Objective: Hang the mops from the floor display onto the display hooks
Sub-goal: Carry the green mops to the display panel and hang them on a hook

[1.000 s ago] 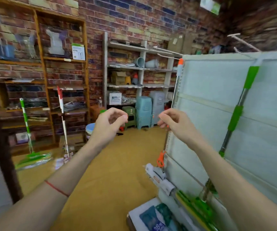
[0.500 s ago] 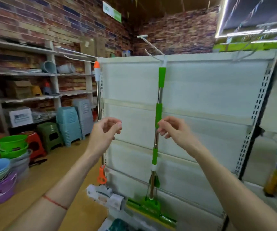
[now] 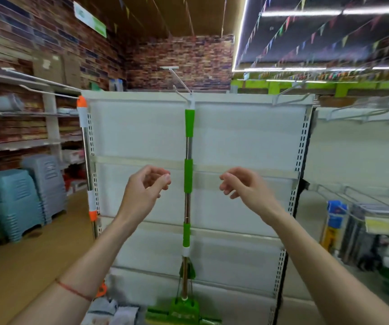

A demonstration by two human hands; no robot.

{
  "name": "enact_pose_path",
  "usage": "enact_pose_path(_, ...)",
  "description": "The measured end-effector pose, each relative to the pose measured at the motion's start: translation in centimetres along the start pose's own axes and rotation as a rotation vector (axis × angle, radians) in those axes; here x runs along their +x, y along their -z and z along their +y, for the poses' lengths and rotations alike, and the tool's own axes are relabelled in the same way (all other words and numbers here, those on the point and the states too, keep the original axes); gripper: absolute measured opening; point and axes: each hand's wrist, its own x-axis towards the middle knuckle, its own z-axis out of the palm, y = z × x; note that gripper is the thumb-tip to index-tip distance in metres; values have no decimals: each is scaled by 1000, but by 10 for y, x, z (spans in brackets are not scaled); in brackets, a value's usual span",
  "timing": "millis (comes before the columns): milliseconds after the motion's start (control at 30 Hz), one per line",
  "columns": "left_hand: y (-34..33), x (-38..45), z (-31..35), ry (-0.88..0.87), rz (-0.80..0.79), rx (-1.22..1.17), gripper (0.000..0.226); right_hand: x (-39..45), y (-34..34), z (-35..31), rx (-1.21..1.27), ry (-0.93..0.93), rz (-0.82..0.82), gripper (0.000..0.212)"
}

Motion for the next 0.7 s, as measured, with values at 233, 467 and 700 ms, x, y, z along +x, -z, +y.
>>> enact_pose_path(233, 21, 2, 0, -12, -25, -8, 6, -6, -18, -15, -33, 14, 9, 19)
enact_pose_path(467, 37, 1, 0, 13, -7, -25, 15, -2, -32, -18, -45, 29, -13, 19)
enact_pose_path(700, 59, -9, 0, 29, 71, 59, 10, 18, -64, -16, 23, 43, -104, 20)
